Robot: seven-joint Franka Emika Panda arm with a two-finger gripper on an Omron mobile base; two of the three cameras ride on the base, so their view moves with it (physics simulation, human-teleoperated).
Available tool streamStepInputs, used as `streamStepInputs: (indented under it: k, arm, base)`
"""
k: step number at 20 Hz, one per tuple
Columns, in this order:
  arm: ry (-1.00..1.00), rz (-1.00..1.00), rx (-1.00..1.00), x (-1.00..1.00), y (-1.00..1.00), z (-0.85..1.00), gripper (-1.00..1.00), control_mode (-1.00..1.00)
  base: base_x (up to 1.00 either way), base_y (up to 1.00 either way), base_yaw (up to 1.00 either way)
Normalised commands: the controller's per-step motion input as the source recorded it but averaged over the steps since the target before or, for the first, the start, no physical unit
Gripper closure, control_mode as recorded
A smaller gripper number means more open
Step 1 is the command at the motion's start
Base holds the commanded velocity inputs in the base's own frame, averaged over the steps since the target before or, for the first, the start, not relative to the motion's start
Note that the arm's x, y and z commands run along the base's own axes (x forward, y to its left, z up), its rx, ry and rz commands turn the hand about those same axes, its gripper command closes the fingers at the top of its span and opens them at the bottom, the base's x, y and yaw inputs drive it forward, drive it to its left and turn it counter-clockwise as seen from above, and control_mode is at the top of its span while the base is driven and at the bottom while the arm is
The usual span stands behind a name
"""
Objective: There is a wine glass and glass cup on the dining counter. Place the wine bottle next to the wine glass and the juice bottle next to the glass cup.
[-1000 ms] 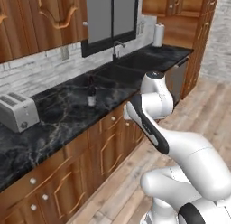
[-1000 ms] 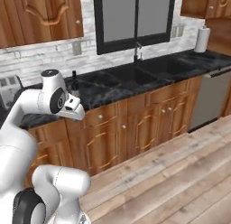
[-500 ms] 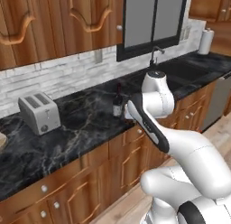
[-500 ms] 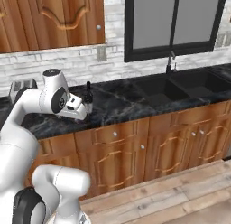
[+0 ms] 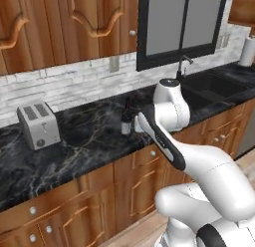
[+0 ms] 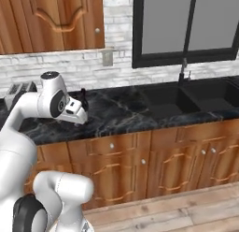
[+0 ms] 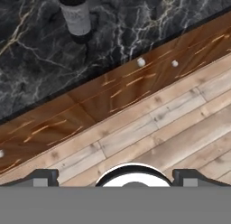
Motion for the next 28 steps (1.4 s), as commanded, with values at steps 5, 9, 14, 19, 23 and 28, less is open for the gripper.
streamStepInputs:
  k: [5, 9, 14, 19, 23, 28]
  arm:
    - [0.00, 0.00, 0.00, 0.00, 0.00, 0.00, -1.00, 1.00]
    - [0.00, 0.00, 0.00, 0.00, 0.00, 0.00, -1.00, 1.00]
    - [0.00, 0.00, 0.00, 0.00, 0.00, 0.00, -1.00, 1.00]
    - [0.00, 0.00, 0.00, 0.00, 0.00, 0.00, -1.00, 1.00]
    - [0.00, 0.00, 0.00, 0.00, 0.00, 0.00, -1.00, 1.00]
    - [0.00, 0.00, 0.00, 0.00, 0.00, 0.00, -1.00, 1.00]
  base:
    - [0.57, -0.48, 0.08]
    - [0.76, -0.12, 0.16]
    - [0.55, -0.12, 0.46]
    - [0.30, -0.27, 0.46]
    - [0.24, -0.34, 0.07]
    - [0.31, -0.21, 0.03]
